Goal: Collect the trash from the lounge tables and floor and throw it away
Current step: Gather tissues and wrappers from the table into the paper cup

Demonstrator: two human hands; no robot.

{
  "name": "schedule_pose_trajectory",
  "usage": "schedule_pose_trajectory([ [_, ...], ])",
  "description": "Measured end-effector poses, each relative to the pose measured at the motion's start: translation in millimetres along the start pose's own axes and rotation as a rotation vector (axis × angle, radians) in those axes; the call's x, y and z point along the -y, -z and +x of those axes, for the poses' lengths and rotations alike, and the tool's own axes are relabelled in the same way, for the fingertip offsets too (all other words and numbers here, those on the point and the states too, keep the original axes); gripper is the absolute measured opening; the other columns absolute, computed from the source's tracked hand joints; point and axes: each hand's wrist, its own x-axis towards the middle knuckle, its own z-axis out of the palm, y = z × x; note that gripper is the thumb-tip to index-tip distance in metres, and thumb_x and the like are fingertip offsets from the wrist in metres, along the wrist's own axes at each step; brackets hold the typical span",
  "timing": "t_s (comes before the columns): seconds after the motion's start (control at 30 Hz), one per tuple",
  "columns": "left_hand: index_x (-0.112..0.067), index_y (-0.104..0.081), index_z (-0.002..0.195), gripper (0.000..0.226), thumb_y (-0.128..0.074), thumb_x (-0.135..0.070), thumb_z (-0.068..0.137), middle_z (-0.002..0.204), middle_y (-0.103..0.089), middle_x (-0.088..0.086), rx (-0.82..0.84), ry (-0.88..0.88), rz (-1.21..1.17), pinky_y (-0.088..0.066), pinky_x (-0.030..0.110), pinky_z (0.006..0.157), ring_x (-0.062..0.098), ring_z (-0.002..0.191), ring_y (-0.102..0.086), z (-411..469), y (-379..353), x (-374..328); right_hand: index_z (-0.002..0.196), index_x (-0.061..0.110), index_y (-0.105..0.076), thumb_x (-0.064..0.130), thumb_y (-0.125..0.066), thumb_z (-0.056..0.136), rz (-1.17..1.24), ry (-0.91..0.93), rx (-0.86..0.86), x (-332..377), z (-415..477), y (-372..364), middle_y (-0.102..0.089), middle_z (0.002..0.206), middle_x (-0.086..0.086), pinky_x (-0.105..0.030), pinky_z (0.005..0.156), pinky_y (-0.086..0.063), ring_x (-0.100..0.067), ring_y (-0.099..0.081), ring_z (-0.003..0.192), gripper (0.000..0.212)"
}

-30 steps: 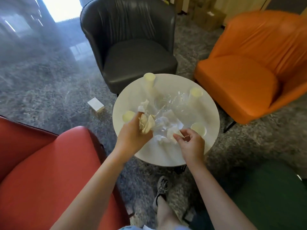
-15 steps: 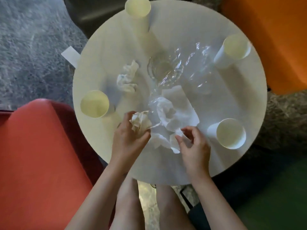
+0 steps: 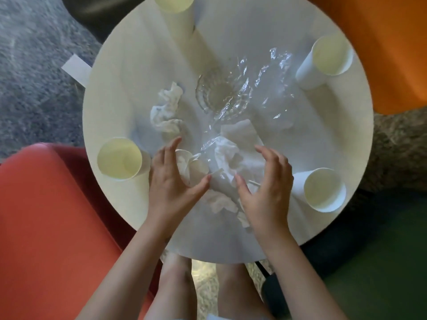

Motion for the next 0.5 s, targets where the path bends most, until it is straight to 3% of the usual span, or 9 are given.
schedule_pose_trajectory([
  [0.1, -0.013, -0.039, 0.133, 0.077, -0.078, -0.028, 0.069, 0.127, -0.044, 0.007, 0.014, -0.010, -0.015, -0.035, 0.040, 0.103, 0.023, 0.122, -0.041, 5.0, 10.7, -5.6, 0.134, 0.016, -0.043, 0.027, -0.078, 0.069, -0.102, -0.099, 0.157, 6.6, 22.3, -10.4, -0.043, 0.132, -0.010, -0.036, 0.089, -0.031, -0.027, -0.042, 0.118, 0.075],
  [0.17, -0.013, -0.042, 0.132, 0.071, -0.075, -0.028, 0.072, 0.127, -0.046, 0.006, -0.005, -0.035, -0.025, -0.033, 0.032, 0.104, 0.021, 0.123, -0.041, 10.1, 18.4, -10.6, 0.137, 0.026, -0.037, 0.035, -0.073, 0.072, -0.242, -0.117, 0.291, 5.7, 31.9, -20.0, -0.037, 0.138, -0.005, -0.036, 0.091, -0.029, -0.027, -0.037, 0.121, 0.075],
  [0.3, -0.014, -0.046, 0.127, 0.060, -0.072, -0.027, 0.076, 0.119, -0.049, 0.001, -0.053, -0.094, -0.042, -0.028, 0.015, 0.093, 0.018, 0.116, -0.044, 22.4, 31.5, -21.2, 0.124, 0.028, -0.053, 0.030, -0.071, 0.076, -0.308, -0.120, 0.326, 1.2, 36.6, -32.0, -0.047, 0.126, -0.002, -0.034, 0.086, -0.030, -0.027, -0.040, 0.112, 0.051],
  [0.4, -0.013, -0.049, 0.124, 0.055, -0.064, -0.033, 0.074, 0.116, -0.051, 0.000, -0.077, -0.108, -0.055, -0.028, 0.008, 0.089, 0.018, 0.112, -0.047, 29.6, 35.9, -27.9, 0.104, 0.012, -0.064, 0.014, -0.067, 0.078, -0.235, -0.093, 0.253, -0.7, 37.1, -36.3, -0.057, 0.105, -0.011, -0.035, 0.078, -0.034, -0.033, -0.047, 0.097, 0.026],
  [0.5, -0.012, -0.053, 0.120, 0.051, -0.061, -0.031, 0.074, 0.115, -0.053, 0.001, -0.073, -0.119, -0.074, -0.026, 0.001, 0.088, 0.017, 0.110, -0.048, 34.1, 37.4, -32.6, 0.086, 0.001, -0.063, 0.001, -0.058, 0.081, -0.129, -0.065, 0.252, -0.2, 40.5, -33.5, -0.060, 0.089, -0.019, -0.039, 0.071, -0.036, -0.036, -0.052, 0.085, 0.008],
])
